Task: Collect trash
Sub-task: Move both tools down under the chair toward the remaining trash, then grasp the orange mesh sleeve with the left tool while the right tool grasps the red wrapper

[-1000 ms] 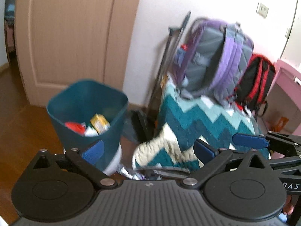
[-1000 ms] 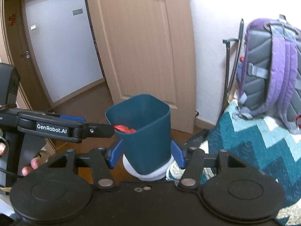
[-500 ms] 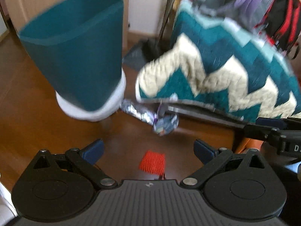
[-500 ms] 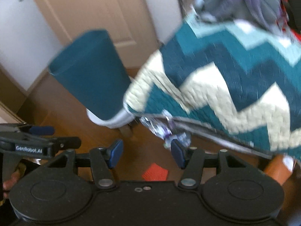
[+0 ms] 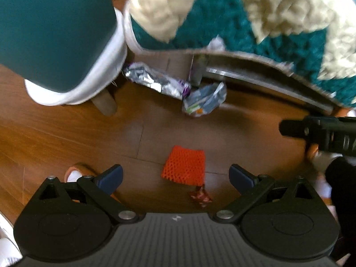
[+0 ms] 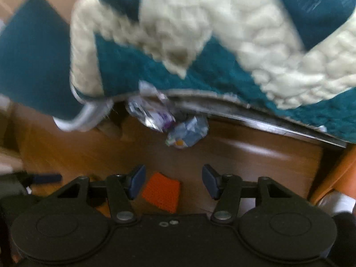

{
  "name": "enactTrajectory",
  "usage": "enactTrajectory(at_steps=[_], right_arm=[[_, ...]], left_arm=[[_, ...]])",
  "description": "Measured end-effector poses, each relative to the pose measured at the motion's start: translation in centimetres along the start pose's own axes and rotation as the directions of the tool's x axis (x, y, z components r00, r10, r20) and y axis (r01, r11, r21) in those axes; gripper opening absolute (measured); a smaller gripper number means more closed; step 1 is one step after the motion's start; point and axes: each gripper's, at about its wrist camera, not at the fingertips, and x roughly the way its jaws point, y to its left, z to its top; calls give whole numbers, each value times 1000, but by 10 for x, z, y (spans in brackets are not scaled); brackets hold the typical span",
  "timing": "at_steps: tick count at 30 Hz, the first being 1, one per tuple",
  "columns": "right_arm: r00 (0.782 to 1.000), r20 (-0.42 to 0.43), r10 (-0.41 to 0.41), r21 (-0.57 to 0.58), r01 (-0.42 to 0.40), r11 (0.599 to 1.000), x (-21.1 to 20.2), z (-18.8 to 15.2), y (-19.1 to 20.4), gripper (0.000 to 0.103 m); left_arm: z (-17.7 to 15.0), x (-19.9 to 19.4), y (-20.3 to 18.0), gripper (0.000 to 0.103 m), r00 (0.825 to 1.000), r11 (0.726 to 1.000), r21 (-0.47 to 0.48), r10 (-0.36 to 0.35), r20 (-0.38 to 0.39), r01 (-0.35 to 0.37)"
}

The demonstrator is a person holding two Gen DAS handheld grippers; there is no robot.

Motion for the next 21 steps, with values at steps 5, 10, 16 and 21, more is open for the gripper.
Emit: enactTrajectory(at_steps=[5,10,16,21], right_arm=[[985,-158,-74,-188,44,981,56,-37,6,56],[955,-284,-80,-329,-19,944,105,-85,29,56],[937,-334,-96,-424,-58,904,152,-124,54,56],[939,-328,-106,-455,-59,889,183,-135,65,56]], left_arm=[[10,57,7,102,995,1000,-24,12,-98,-14],[17,111,-2,102,985,1000,-19,-9,-174,6],[14,162,-12,102,971,1000,5,-16,-239,17],[11,199,-8,102,961,1000,-12,-12,-276,10]])
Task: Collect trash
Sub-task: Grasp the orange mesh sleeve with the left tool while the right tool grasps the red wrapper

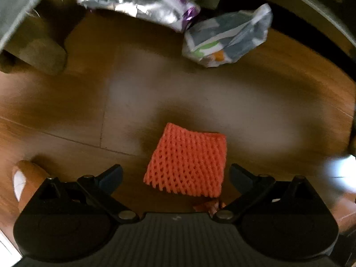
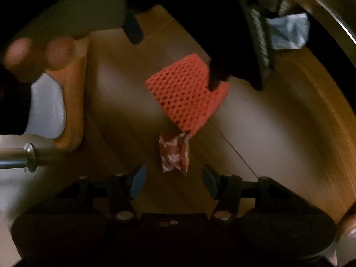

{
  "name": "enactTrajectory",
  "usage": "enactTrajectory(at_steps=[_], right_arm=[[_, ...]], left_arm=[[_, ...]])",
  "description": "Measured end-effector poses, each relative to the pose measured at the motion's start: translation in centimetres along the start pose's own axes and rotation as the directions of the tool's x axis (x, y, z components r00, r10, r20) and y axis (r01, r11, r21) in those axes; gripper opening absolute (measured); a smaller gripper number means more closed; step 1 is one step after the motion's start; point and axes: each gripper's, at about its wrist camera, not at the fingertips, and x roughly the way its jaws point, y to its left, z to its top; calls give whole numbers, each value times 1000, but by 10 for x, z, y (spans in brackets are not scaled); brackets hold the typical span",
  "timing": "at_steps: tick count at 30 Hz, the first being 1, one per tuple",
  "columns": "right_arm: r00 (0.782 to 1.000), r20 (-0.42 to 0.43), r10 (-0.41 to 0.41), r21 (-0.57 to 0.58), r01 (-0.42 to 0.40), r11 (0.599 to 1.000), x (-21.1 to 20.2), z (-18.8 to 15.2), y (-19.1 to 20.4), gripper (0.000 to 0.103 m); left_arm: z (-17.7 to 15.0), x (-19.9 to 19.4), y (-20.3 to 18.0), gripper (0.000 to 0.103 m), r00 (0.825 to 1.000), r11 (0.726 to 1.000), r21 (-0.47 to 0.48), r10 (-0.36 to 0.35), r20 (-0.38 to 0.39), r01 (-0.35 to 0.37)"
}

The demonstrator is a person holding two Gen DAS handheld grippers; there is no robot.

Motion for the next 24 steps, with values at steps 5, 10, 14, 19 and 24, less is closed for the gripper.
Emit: enactTrajectory(at_steps=[5,10,14,19,24], right_arm=[[1000,-18,3,-14,-4,1000,23,1,7,56],[1000,-15,-14,-9,14,1000,35,3,8,56],[999,-2,-34,-21,34,999,38,8,10,53],[999,9,-47,-40,48,998,43,10,16,53],[996,24,-82,-57,83,995,43,8,16,49]], left_arm=[[5,22,-2,102,1000,999,30,13,4,-13],[5,35,-6,101,1000,998,66,12,14,-13],[2,40,-11,101,1000,996,82,17,21,-19],[1,44,-11,94,1000,997,77,11,25,-13],[3,39,-4,77,999,998,49,-27,22,26]])
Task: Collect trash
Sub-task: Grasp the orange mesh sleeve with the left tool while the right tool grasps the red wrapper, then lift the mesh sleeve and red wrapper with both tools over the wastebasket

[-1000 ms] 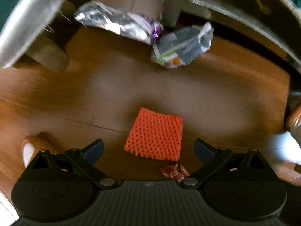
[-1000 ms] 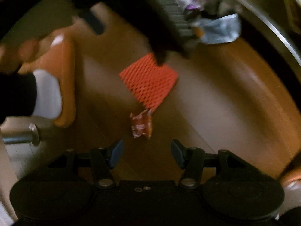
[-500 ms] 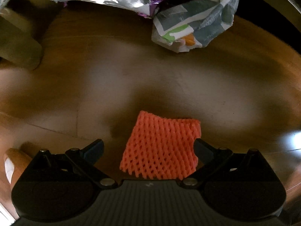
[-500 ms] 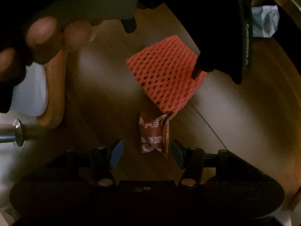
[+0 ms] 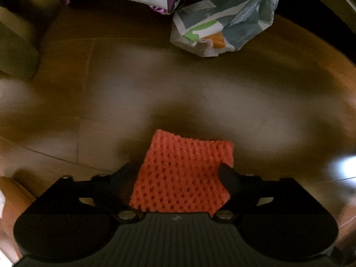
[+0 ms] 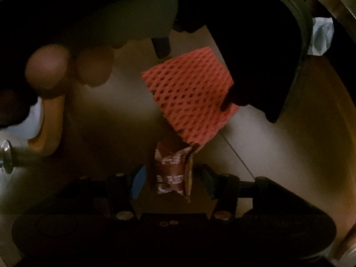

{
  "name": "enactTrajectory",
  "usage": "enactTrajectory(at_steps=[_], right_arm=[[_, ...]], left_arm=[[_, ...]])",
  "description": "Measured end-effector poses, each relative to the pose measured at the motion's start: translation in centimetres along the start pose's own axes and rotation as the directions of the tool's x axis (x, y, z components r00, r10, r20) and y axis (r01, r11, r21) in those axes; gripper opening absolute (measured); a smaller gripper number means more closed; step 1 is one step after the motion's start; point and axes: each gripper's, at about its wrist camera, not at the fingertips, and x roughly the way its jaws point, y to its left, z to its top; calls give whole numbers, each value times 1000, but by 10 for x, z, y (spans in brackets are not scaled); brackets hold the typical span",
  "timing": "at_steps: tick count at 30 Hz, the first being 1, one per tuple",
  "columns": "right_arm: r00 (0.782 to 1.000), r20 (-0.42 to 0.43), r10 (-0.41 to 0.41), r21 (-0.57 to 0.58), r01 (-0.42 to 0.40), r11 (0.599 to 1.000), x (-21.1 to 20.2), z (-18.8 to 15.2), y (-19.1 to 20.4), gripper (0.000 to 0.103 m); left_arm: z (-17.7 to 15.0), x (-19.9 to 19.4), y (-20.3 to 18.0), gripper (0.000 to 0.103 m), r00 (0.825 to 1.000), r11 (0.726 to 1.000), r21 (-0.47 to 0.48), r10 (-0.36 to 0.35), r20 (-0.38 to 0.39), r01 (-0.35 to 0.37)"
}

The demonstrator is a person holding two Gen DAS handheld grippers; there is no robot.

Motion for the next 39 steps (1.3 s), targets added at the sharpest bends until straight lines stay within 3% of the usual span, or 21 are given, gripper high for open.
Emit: enactTrajectory(at_steps=[3,4,9,11,19,26,31,39], right_arm=[[1000,5,-10,-4,10,1000,1,-3,-2,40],[1000,6,-7,-3,7,1000,1,-4,-3,31],[1000,-1,20,-11,-20,1000,4,-11,-11,30],[1000,-11,27,-8,-27,1000,3,-12,-15,29],[1000,5,-3,78,3,997,-32,-13,-34,28],[994,87,-60,181,44,983,-99,-16,-49,28],[982,156,-105,238,66,969,-167,-18,-55,28],[948,276,-157,260,84,962,-259,-46,-41,28]], left_arm=[[0,-2,-1,68,1000,1000,8,-8,5,8],[0,-1,-1,62,1000,1000,8,-13,7,13],[2,-7,-4,32,998,998,2,-62,2,62],[2,-10,-6,24,998,998,7,-56,3,56],[6,-44,-3,22,998,998,-36,-54,28,55],[-5,-121,-9,22,988,995,-47,-76,134,83],[-21,-187,-7,22,970,994,-55,-80,228,95],[-69,-286,5,23,926,992,-69,-74,371,107]])
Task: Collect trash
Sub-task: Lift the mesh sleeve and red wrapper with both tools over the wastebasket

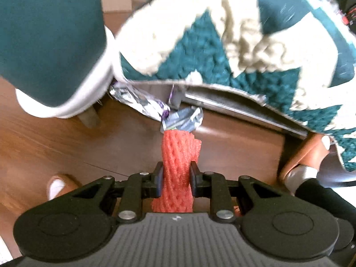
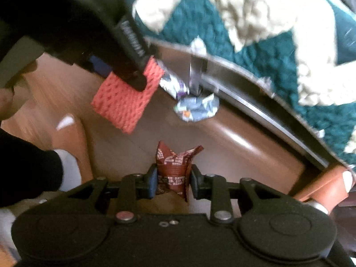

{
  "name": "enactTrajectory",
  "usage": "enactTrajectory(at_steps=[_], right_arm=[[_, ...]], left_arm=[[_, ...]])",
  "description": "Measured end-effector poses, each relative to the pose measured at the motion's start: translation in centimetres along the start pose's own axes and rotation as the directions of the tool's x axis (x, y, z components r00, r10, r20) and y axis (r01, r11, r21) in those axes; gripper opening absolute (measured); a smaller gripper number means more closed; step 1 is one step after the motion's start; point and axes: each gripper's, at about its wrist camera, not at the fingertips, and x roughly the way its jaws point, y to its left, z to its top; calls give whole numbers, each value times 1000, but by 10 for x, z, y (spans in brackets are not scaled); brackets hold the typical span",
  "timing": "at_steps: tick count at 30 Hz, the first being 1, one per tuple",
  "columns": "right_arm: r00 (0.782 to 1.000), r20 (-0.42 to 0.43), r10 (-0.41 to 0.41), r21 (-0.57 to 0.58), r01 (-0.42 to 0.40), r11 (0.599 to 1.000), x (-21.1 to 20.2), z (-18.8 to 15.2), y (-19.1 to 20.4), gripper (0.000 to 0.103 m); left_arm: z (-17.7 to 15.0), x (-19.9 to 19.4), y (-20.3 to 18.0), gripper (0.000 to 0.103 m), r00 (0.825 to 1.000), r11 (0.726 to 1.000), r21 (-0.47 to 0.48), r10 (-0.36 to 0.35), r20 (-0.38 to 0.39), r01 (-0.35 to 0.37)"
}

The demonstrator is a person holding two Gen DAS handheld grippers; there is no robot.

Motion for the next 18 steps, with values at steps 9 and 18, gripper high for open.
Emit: enactTrajectory(at_steps=[9,18], right_arm=[[986,166,-1,-8,3,1000,-85,25,25,28],[940,342,18,-50,-1,999,-163,62,41,28]], left_arm=[[-20,-100,5,23,988,1000,11,-22,150,21],[-20,-186,15,23,950,999,21,-43,309,38]])
